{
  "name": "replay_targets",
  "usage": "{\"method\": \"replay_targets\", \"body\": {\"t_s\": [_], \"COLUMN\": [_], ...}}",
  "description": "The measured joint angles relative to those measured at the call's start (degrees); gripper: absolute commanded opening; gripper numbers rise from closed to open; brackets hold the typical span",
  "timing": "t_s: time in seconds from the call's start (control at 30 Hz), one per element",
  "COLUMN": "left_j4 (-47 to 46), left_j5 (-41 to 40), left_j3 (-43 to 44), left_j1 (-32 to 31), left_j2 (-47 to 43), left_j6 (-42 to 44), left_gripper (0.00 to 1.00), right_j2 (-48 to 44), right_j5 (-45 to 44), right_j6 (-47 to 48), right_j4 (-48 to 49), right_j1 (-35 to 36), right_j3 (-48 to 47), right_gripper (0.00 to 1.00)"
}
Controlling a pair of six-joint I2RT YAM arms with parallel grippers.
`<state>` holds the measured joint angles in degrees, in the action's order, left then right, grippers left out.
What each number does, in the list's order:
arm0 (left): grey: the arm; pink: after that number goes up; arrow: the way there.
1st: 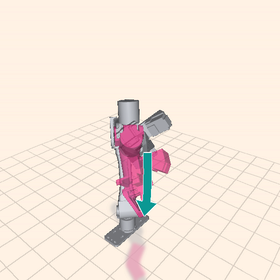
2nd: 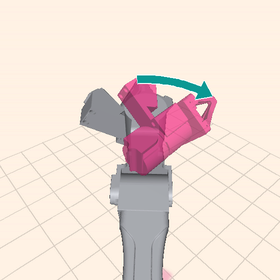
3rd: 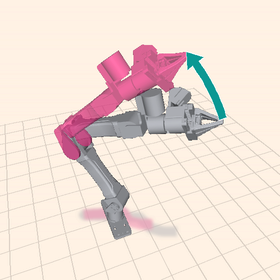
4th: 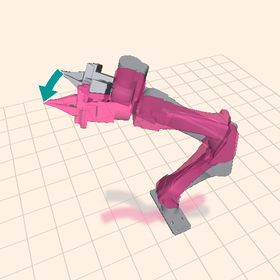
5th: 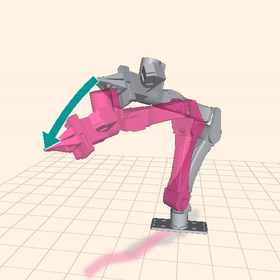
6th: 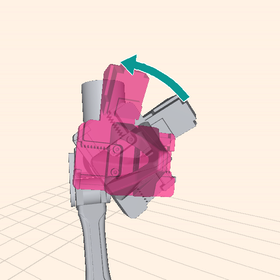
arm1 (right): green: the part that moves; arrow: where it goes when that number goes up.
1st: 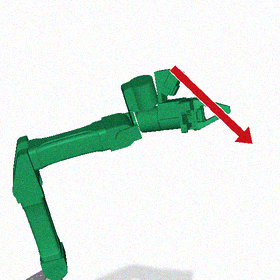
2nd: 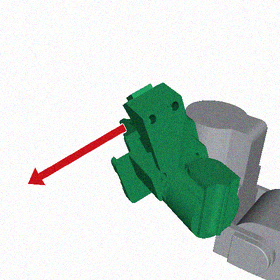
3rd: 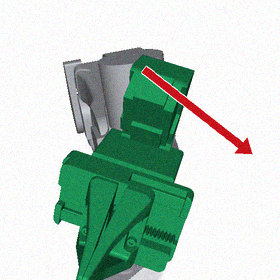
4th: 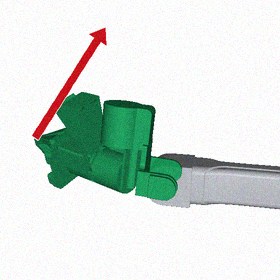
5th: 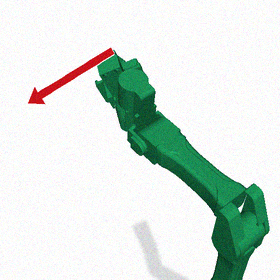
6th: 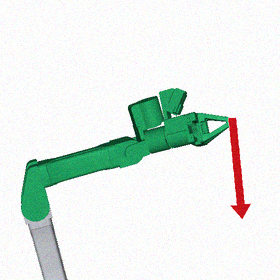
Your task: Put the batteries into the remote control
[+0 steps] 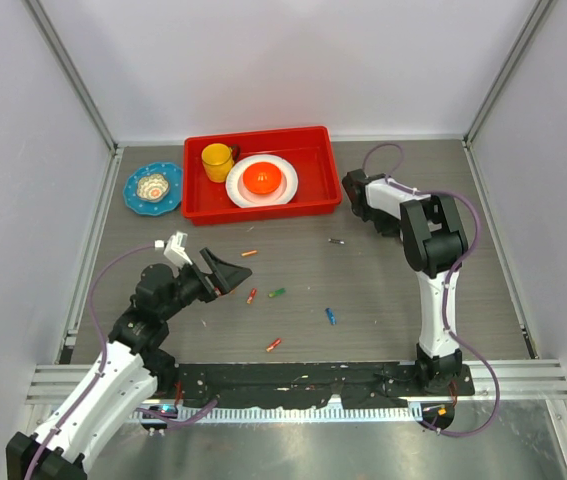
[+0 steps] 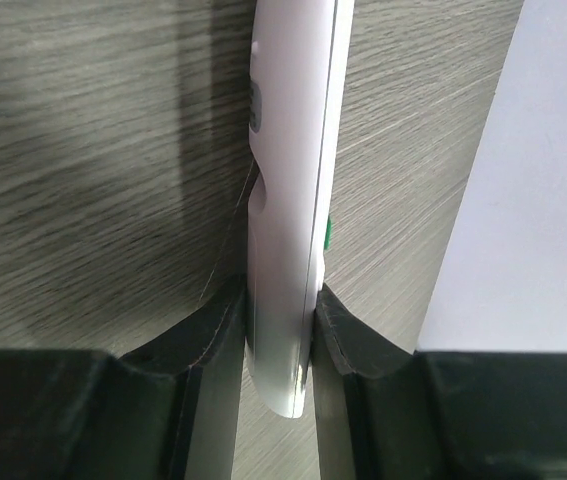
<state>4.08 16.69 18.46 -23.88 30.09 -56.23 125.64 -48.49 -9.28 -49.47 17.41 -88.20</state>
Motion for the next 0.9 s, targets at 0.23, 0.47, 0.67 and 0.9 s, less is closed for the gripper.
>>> {"method": "replay_targets", "body": {"t_s": [0.23, 0.47, 0.67, 0.9], "left_j4": [-0.3, -2.1, -2.1, 0.4], "left_j5": [0.3, 1.8, 2.4, -0.8], "left_j3": [-0.3, -1.9, -2.0, -1.8], "left_j1": [0.0, 0.0, 0.0, 0.0], "left_j2": [0.1, 0.3, 0.1, 0.2], "left_j6": [0.0, -0.6, -0.6, 0.7], "left_gripper": [1.00, 1.00, 1.00, 1.00], "right_j2": [-0.8, -4.6, -8.0, -22.1], "right_j5": [1.0, 5.1, 11.8, 19.8], "right_j6": [-0.4, -2.4, -4.6, -6.3], "right_j4": [-0.6, -0.7, 0.3, 2.0], "right_j1": [-0.1, -0.2, -0.1, 2.9], "right_j3": [0.1, 2.2, 4.0, 7.8], "right_gripper": [0.55, 0.69, 0.70, 0.70]}}
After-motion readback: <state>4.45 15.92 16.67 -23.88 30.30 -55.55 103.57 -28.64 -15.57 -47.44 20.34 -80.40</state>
